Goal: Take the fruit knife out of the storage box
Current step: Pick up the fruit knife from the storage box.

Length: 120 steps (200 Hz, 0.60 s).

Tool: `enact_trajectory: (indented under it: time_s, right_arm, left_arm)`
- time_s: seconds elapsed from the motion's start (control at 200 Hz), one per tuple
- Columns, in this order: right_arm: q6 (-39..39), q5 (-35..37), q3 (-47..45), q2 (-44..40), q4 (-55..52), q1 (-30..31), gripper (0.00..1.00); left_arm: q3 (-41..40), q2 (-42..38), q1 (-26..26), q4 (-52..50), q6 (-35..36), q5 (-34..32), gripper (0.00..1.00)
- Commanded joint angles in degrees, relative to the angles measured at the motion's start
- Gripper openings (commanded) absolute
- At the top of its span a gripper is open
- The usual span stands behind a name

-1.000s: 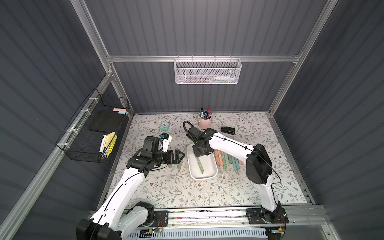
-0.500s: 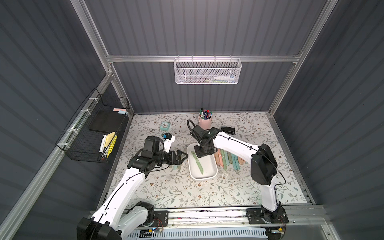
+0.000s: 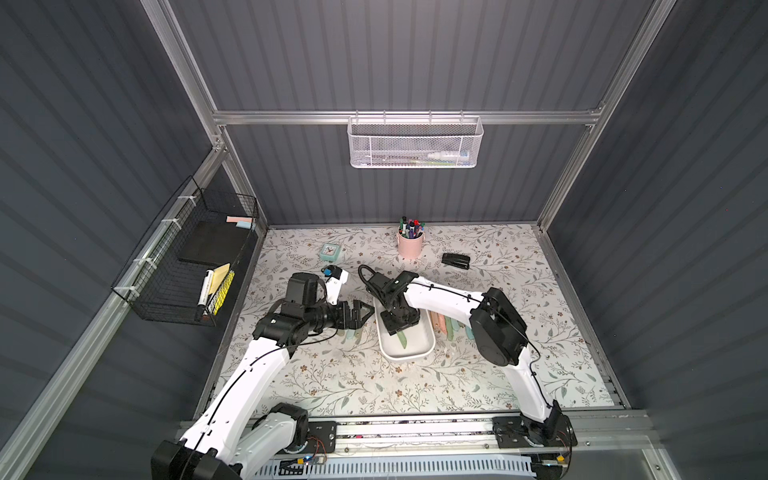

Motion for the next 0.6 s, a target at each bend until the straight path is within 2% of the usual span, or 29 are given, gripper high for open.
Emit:
enact_trajectory:
  time_s: [0.0,0.23,0.485,0.595]
  right_arm:
    - [0.63,0.09,1.06,1.13,-2.38,-0.04,0.53]
    - [0.5,-0.95,1.39,3.51,-3.33,-0.04,0.5]
    - [0.98,1.57,2.84,5.15,-5.49,-0.04,0.35]
    - [1.45,3.06,3.83,5.29,-6.5,-0.04,0.31]
  left_arm:
    - [-0.18,-0.94,-0.04,-0.95,0.58,-0.57,0.99]
    - [-0.17,-1.02,-0.04,-1.17,0.53,-0.97,0.99]
    - [-0.15,-0.84,-0.04,-1.24,0.49,-1.04,0.99]
    - [-0.18,-0.98,-0.04,-1.18,0.53,-1.08,0.99]
